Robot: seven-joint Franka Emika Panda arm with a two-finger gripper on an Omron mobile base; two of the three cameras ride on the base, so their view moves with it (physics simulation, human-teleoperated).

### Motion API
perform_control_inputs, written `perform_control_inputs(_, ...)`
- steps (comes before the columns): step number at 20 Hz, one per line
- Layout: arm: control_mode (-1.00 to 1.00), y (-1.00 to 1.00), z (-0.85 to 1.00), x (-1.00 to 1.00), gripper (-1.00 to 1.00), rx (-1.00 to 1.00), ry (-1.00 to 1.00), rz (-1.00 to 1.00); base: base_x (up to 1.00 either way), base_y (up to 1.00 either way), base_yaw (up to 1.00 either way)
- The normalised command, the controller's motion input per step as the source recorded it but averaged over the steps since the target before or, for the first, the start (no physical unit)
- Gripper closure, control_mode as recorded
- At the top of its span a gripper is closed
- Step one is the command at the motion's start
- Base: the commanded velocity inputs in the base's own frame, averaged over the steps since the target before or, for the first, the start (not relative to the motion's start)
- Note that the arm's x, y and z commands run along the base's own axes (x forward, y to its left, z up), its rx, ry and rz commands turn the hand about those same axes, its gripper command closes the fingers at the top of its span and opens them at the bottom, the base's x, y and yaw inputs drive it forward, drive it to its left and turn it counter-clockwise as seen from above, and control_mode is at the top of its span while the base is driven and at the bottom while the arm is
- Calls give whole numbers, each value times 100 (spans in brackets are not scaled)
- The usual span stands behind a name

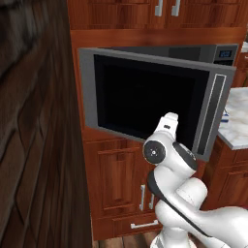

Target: Place the microwavable item in the microwave. Then, close the microwave door and press the start button.

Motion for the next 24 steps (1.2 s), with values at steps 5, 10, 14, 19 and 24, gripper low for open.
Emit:
perform_control_inputs(5,-100,-28,0,61,-100,5,-3,9,0,0,0)
perform_control_inputs(10,-100,-27,0,51,-100,6,0,9,0,0,0)
perform_control_inputs(14,-100,-25,0,50,-100,7,0,9,0,0,0)
perform_control_inputs(19,-100,-23,0,52,-100,7,0,8,0,0,0)
perform_control_inputs(24,-100,-20,0,52,-100,7,0,9,0,0,0)
